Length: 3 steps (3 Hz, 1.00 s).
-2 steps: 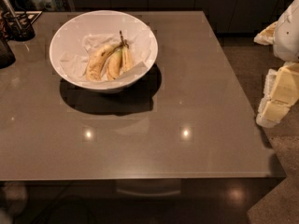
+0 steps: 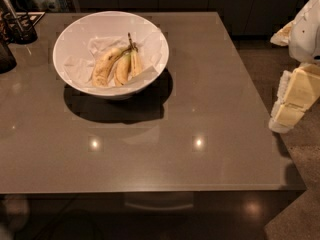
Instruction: Pick banana from white bowl
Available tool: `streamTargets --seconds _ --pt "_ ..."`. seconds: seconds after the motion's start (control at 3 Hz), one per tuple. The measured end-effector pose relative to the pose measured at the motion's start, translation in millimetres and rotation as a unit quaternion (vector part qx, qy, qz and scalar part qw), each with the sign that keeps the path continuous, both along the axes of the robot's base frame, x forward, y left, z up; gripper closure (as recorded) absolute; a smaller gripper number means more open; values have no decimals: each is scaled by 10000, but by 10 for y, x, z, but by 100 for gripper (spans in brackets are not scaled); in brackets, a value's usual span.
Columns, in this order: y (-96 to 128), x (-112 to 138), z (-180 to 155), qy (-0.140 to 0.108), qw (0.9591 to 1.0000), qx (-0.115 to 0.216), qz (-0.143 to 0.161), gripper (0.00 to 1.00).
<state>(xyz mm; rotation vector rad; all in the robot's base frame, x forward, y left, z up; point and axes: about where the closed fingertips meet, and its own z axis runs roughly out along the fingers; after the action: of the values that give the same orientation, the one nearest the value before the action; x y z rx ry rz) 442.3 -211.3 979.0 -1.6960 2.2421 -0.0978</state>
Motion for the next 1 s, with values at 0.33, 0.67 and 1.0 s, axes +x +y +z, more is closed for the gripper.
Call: streamTargets --seconds 0.33,0.67,1.0 --pt "163 207 -25 216 9997 6 -133 0" --pt "366 414 -99 499 9987 -24 -21 0" --pt "396 446 -87 416 9991 5 -1 0"
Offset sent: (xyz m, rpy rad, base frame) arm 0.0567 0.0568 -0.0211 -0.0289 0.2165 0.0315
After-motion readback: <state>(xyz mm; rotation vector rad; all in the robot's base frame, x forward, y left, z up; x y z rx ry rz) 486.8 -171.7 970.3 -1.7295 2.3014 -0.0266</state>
